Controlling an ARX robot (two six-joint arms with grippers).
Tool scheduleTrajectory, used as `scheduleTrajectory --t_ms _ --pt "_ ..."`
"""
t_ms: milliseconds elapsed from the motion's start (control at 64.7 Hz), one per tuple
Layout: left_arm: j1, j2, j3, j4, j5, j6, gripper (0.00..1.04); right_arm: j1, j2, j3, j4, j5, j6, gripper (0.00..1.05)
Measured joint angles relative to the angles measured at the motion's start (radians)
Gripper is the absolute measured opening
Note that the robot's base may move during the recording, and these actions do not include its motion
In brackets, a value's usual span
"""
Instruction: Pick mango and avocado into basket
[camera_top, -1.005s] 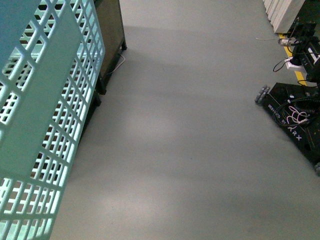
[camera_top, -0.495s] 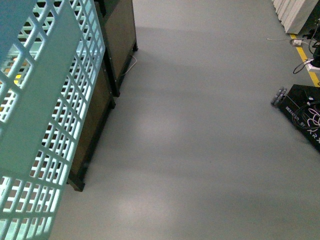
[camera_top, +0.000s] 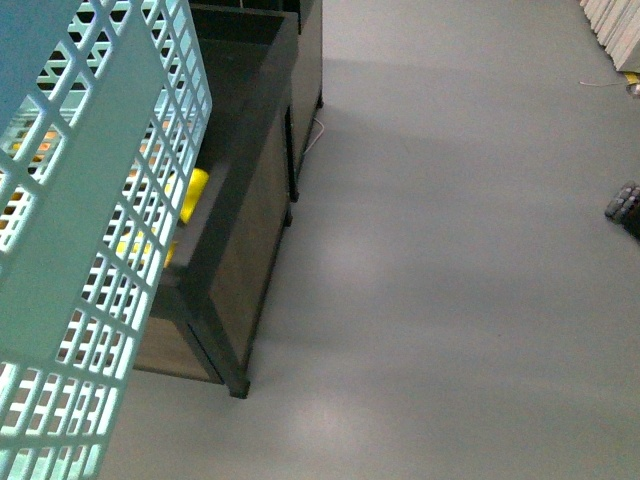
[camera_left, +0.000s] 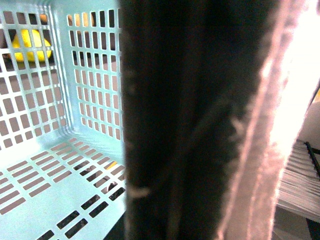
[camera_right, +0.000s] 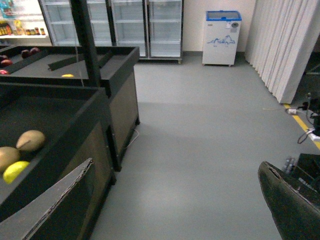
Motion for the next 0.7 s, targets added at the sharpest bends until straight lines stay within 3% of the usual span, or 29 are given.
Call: scheduleTrajectory --t_ms 696 --pt "0.000 0.000 0.000 0.000 -0.002 0.000 0.14 0.000 0.000 0.000 -0.001 -0.001 0.000 0.96"
